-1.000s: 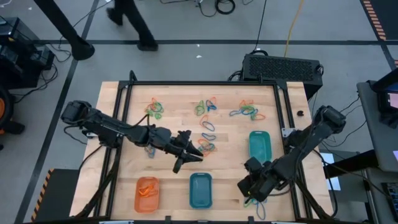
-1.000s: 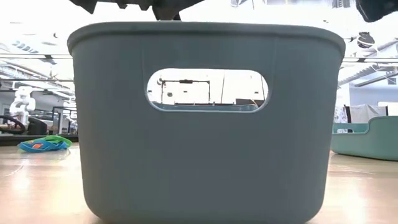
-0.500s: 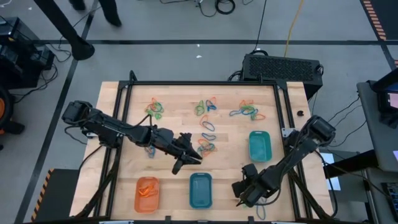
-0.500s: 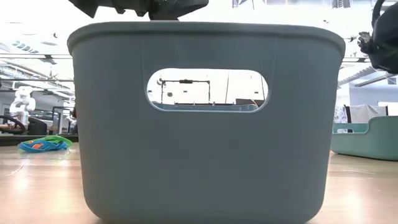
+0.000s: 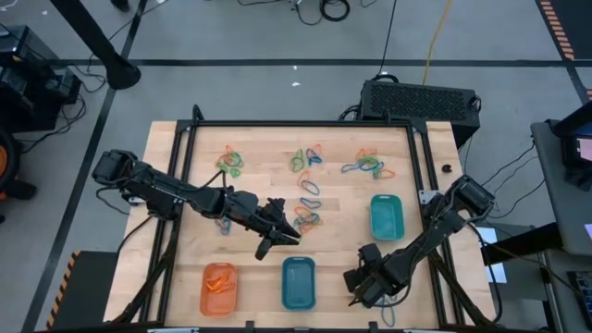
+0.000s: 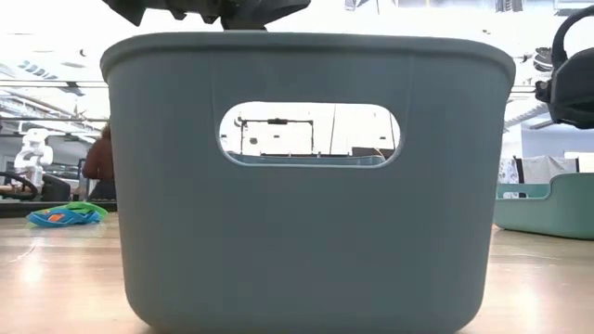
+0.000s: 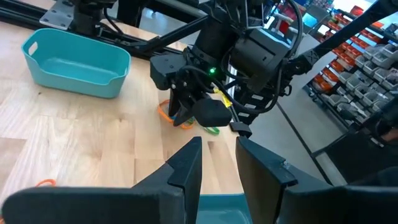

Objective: Sort rubber bands into baskets
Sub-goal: Put the orange rubber band into the orange bin

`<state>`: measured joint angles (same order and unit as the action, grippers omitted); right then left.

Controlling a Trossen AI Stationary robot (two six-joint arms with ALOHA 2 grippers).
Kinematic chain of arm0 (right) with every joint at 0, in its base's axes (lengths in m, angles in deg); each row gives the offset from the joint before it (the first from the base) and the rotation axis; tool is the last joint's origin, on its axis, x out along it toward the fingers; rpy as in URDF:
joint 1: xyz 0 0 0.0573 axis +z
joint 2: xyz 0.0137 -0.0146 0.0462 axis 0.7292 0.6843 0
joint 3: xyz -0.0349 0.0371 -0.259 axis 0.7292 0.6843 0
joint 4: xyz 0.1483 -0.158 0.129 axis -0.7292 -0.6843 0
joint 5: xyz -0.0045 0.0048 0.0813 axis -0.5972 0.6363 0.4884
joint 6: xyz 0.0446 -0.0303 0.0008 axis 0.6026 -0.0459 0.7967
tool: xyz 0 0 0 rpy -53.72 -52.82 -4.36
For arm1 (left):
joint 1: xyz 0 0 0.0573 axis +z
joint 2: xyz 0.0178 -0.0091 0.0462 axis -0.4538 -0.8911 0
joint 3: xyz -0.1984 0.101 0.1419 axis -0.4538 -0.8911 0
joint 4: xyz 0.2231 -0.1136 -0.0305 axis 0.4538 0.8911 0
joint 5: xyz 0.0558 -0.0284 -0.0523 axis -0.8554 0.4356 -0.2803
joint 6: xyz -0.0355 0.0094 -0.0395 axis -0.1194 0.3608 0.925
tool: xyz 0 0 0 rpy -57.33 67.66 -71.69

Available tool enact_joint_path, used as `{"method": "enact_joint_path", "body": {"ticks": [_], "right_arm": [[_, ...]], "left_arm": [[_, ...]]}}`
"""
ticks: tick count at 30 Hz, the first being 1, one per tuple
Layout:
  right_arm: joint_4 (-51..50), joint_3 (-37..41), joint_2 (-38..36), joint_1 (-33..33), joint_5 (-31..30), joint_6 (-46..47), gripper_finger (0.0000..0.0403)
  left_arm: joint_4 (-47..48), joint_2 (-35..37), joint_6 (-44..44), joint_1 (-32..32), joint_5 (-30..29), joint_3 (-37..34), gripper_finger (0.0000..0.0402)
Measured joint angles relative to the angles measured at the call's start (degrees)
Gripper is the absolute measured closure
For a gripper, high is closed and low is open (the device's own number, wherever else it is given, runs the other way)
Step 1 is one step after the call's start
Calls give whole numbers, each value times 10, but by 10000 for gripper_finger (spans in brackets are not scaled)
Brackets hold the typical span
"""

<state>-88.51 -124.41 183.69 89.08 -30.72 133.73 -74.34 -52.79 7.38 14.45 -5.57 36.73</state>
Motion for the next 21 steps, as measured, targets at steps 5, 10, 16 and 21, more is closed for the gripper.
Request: {"method": "enact_joint_path", "body": {"ticks": [5, 10, 16, 21], "right_arm": [[4, 1, 2, -16, -36, -23, 289], [11, 1, 2, -21, -25, -43, 289], [10, 1, 2, -20, 2, -44, 289], [8, 2, 1, -14, 16, -47, 308]], "left_arm": [[0, 0, 0, 0, 0, 0, 297], [1, 0, 14, 0, 0, 0, 297], [16, 0, 15, -4, 0, 0, 297], [15, 0, 15, -7, 0, 0, 297]]}}
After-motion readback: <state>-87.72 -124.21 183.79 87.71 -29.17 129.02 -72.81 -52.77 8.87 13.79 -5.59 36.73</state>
